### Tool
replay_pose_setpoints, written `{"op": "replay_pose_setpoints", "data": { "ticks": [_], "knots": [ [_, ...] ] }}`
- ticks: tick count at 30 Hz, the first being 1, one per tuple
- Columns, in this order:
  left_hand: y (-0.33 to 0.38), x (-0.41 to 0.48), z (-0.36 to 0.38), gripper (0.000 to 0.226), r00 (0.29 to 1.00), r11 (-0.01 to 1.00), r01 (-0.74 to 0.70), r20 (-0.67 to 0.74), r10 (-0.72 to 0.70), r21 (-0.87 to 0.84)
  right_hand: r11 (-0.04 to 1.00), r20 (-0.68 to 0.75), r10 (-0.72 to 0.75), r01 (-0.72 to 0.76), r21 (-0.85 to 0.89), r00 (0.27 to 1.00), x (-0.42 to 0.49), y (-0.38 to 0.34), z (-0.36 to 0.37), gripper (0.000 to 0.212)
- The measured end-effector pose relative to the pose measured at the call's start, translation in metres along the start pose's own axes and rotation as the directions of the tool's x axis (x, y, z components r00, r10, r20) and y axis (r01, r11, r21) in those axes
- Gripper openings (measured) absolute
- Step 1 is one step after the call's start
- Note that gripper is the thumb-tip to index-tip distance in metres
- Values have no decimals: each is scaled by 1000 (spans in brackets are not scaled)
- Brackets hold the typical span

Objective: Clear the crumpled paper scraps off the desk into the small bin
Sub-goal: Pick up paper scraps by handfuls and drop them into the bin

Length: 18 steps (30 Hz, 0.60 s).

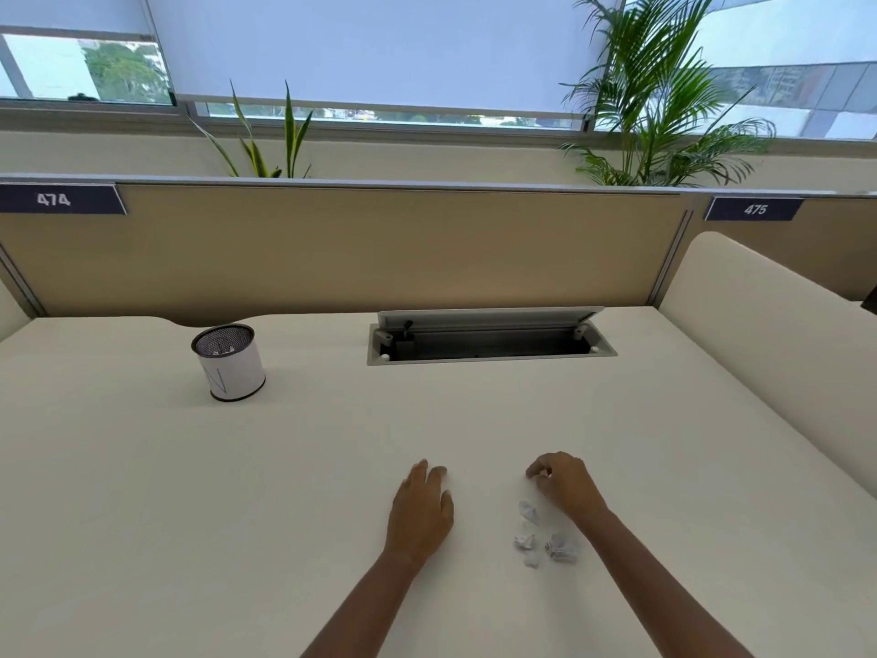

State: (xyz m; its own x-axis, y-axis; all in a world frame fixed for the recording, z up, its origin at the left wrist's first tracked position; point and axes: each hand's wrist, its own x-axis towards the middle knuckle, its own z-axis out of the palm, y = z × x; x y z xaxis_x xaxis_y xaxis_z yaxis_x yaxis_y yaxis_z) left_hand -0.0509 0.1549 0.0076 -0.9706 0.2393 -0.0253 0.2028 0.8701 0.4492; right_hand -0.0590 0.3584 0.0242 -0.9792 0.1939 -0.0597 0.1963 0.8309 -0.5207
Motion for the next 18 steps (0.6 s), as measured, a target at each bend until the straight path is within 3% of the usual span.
{"op": "replay_pose_setpoints", "data": {
  "ticks": [6, 12, 16, 18],
  "knots": [
    [11, -3, 1, 39, 999, 992, 0, -43, -6, -125, 999, 143, 35, -38, 16, 989, -19, -8, 4, 18],
    [19, -8, 1, 31, 997, 955, 16, -62, -36, -295, 999, 97, -14, 19, -45, 995, -25, -23, 12, 24],
    [24, -9, -4, 28, 994, 868, 94, -8, -112, -487, 995, 9, -53, 52, 84, 999, -25, -38, 10, 22],
    [28, -10, -10, 27, 983, 754, 175, 71, -169, -633, 983, 8, -83, 81, 167, 996, -27, -46, 9, 19]
  ]
}}
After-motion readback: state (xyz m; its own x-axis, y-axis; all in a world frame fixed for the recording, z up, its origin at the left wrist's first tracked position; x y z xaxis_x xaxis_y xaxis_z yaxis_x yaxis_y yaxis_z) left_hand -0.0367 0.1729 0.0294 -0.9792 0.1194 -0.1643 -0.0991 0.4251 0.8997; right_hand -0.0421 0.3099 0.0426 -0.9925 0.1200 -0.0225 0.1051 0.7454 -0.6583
